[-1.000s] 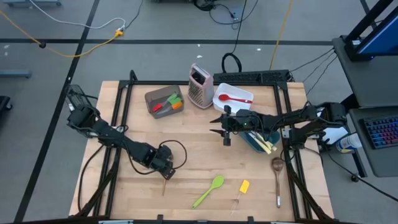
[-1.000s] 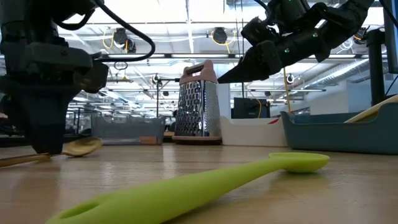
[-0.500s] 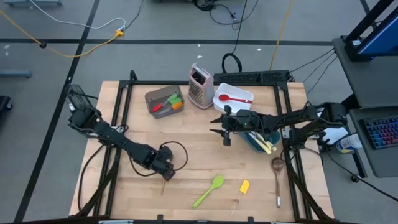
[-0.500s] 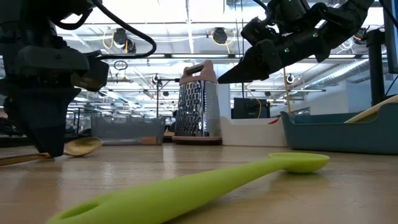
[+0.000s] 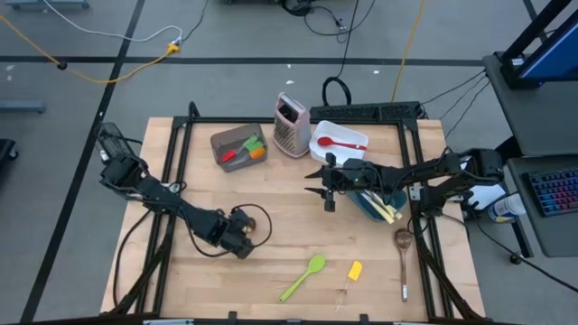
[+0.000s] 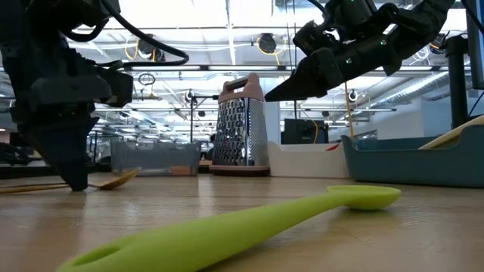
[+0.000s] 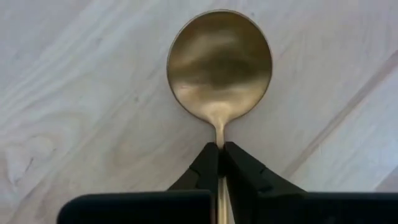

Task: Pick & Place Kitchen Items
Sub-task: Put the gold serving spoon into the white bin

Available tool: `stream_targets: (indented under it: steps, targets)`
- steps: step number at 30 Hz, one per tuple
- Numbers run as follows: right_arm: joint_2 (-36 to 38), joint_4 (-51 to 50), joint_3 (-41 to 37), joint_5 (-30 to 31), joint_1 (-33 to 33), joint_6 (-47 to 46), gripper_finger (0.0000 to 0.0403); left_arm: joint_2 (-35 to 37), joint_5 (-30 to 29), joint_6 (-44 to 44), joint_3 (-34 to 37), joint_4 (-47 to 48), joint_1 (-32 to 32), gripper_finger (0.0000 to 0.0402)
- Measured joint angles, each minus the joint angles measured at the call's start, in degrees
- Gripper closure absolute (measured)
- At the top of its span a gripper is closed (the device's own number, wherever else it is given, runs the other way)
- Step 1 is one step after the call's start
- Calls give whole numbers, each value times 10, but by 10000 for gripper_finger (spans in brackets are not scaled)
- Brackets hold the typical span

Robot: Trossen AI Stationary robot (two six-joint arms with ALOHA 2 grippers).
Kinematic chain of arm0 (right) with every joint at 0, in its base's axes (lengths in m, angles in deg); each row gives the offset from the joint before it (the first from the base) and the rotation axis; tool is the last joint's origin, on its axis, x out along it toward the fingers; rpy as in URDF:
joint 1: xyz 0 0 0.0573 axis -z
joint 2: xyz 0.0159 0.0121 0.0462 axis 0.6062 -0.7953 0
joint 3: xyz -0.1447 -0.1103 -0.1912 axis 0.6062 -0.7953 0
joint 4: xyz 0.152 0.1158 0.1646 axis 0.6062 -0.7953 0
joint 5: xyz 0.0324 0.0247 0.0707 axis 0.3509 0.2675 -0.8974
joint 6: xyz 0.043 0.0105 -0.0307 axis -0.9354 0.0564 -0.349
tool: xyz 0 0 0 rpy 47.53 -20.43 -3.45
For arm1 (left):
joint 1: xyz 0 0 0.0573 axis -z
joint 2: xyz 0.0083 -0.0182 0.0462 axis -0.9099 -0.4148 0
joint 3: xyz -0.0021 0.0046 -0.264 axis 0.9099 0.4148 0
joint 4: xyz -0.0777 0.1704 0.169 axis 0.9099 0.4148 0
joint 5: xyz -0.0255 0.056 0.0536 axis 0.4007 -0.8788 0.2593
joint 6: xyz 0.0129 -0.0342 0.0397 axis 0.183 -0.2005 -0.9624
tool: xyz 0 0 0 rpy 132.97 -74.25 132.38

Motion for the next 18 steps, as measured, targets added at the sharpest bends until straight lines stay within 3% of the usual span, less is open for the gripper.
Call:
stream_targets:
  steps: [6, 11, 18]
  targets:
    - [0, 0, 0, 0, 0, 0, 243, -4, -42, -1, -21, 4, -1, 387]
    - [0, 13, 1, 0, 0, -2, 241, -6, -155, -51, -55, 5, -7, 393]
    - [0, 13, 1, 0, 0, -14, 245, -5, -229, -141, -92, -25, -42, 396]
